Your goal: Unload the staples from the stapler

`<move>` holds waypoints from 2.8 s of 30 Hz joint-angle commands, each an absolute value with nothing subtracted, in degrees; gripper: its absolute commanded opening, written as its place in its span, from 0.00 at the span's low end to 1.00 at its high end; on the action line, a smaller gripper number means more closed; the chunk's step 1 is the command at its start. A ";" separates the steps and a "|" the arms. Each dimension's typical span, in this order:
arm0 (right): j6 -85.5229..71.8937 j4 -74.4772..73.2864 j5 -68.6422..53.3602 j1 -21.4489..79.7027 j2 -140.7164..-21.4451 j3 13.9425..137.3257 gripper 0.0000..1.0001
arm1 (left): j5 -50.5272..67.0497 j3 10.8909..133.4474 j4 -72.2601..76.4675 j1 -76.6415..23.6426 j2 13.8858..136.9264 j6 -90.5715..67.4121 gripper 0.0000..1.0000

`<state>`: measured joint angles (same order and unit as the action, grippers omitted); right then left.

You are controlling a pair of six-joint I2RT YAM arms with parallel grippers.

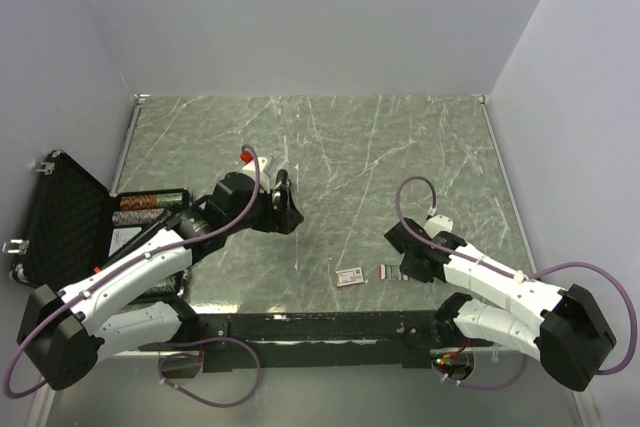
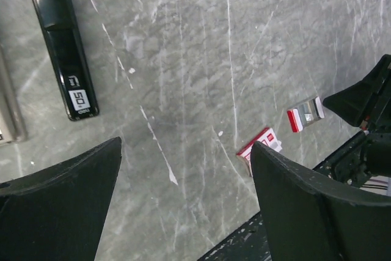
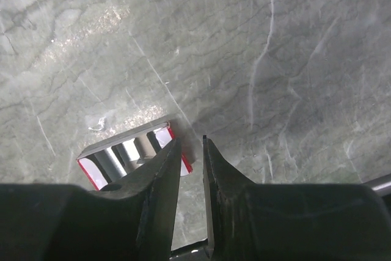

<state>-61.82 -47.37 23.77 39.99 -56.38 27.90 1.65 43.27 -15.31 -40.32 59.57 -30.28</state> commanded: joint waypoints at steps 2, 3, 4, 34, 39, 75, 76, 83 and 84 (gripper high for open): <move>-61.09 -45.27 22.77 39.64 -55.02 27.42 0.28 | 0.44 43.15 -11.87 -41.83 59.94 -32.96 0.90; -60.91 -45.18 22.59 39.64 -55.02 27.42 0.28 | 0.44 43.07 -11.69 -41.92 59.85 -33.05 0.90; -60.91 -45.00 22.41 39.64 -54.93 27.33 0.28 | 0.35 42.98 -11.60 -42.01 59.85 -33.05 0.90; -58.98 -42.63 19.34 39.73 -57.13 26.54 0.20 | 0.18 42.19 -10.72 -43.15 60.64 -33.40 0.91; -58.63 -42.63 19.07 39.73 -57.04 26.54 0.18 | 0.18 42.10 -10.64 -42.98 60.56 -33.40 0.91; -50.10 -39.55 19.60 40.16 -64.42 31.90 0.00 | 1.05 35.95 -7.29 -44.47 61.26 -37.26 0.90; -49.66 -39.03 19.25 40.17 -64.51 31.90 0.00 | 1.14 35.51 -7.29 -44.82 61.43 -37.70 0.90; -46.06 -36.03 17.32 41.31 -64.07 31.11 0.00 | 0.70 32.96 -7.91 -48.25 63.10 -41.22 0.82; -45.79 -36.12 17.40 41.57 -64.16 31.29 0.00 | 0.44 32.78 -8.08 -48.77 63.28 -41.57 0.81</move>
